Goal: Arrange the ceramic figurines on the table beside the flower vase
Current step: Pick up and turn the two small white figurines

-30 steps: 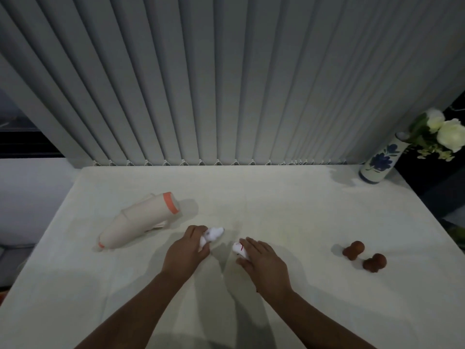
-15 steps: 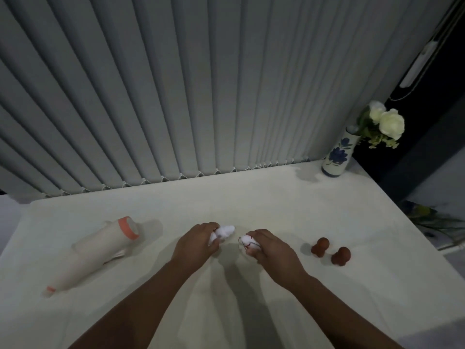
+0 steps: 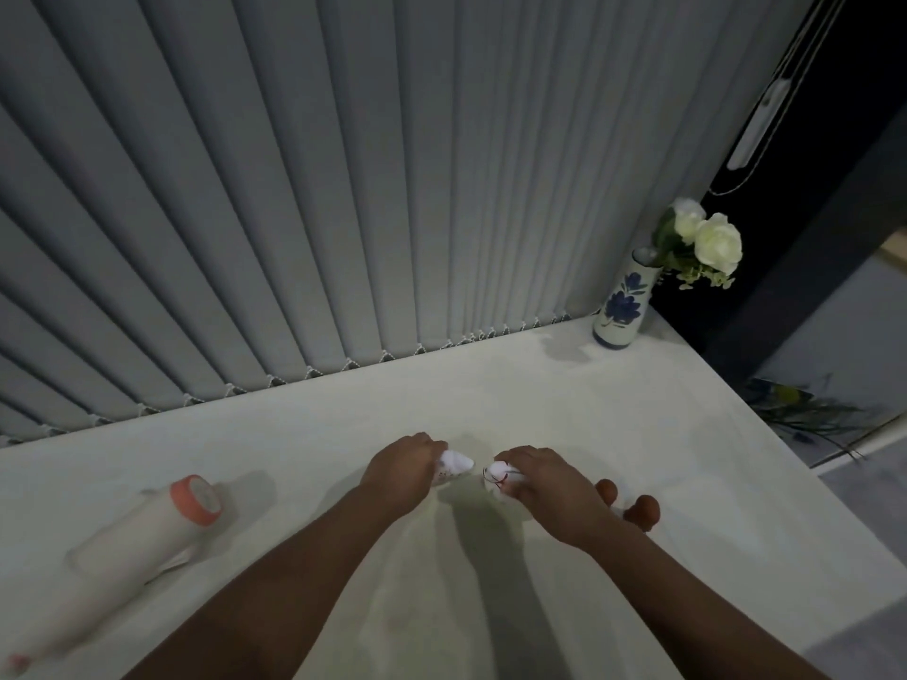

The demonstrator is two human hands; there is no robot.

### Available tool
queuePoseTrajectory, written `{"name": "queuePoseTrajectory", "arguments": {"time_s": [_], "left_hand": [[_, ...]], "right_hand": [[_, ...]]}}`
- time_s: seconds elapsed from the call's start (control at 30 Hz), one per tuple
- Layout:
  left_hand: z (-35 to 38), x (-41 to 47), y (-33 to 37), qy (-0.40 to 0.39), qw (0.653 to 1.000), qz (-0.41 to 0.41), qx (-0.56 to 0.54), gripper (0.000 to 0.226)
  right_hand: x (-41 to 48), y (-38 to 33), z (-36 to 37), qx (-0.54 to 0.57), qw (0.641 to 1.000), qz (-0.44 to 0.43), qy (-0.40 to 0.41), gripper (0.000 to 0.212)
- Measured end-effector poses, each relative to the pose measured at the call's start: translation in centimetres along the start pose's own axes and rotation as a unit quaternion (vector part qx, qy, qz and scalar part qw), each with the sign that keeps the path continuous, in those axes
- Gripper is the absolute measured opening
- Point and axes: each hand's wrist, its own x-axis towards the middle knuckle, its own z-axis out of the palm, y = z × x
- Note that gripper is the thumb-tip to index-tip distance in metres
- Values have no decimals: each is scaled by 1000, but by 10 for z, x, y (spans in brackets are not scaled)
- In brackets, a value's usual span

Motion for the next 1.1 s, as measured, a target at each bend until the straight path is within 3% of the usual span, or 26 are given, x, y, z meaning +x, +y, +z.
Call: {"name": "queuePoseTrajectory", "arguments": {"time_s": [0.47,0.67,1.1], "left_hand": [[16,19,11,-40,996,3,80,44],[16,20,15,-37,994,5,108,37],[22,34,40,-72,963,52,254,37]], "right_hand": [[9,21,19,-28,998,33,56,33],[12,26,20,-22,998,28,58,37],[7,25,19,-6,996,32,78,43]]}}
